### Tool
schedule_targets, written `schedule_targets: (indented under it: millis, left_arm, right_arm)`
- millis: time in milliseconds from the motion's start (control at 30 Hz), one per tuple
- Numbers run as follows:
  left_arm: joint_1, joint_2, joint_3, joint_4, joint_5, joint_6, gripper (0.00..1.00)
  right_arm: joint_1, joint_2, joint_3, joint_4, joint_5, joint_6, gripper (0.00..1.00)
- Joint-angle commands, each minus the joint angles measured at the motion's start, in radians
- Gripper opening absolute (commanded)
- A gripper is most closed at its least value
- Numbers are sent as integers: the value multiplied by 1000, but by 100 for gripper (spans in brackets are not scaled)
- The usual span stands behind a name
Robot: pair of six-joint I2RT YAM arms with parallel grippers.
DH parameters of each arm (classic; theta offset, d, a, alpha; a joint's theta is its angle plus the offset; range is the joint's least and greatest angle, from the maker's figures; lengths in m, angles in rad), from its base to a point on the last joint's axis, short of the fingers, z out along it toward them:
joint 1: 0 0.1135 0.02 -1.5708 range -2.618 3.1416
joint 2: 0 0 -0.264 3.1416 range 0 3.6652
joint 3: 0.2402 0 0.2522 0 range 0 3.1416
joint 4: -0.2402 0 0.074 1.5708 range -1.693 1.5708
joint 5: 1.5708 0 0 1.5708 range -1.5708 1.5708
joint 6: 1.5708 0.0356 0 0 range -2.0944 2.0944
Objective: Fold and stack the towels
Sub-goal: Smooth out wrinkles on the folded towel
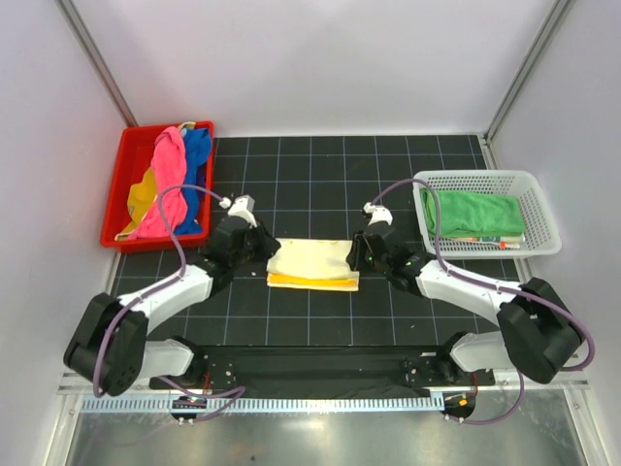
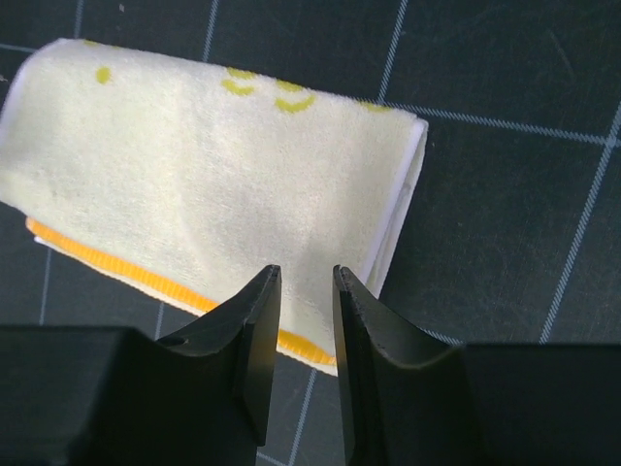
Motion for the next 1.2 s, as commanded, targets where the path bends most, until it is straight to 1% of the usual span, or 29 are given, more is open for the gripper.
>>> schedule_targets:
  millis: [0, 33, 133, 267, 667, 767, 800, 900, 1000, 1167]
  left_arm:
    - [-48, 81, 49, -46, -34, 25, 18]
    - [-56, 96, 57, -61, -76, 25, 15]
    - [-94, 140, 47, -122, -118, 5, 7]
    - [-102, 139, -4, -144, -149, -29, 1]
    - [-103, 160, -47, -162, -155, -43, 0]
    - [-103, 138, -40, -171, -156, -35, 0]
    - [-103, 121, -23, -214, -159, -26, 0]
    - [-103, 96, 14, -254, -159, -12, 0]
    - [-103, 62, 62, -291, -161, -1, 1]
    - [-109, 33, 115, -322, -150, 2, 3]
  right_arm:
    - [23, 35, 30, -23, 65, 30, 34]
    - [29, 40, 26, -24, 73, 34, 34]
    - [36, 35, -18, -28, 77, 47, 33]
    - [40, 23, -66, -31, 67, 64, 32]
    - [39, 71, -134, 17, 45, 96, 31]
    - [40, 51, -126, -1, 56, 95, 31]
    - [40, 42, -117, -20, 60, 95, 32]
    - [40, -1, -95, -52, 70, 90, 33]
    - [40, -47, -57, -107, 97, 84, 37]
    - [34, -49, 17, -158, 142, 73, 51]
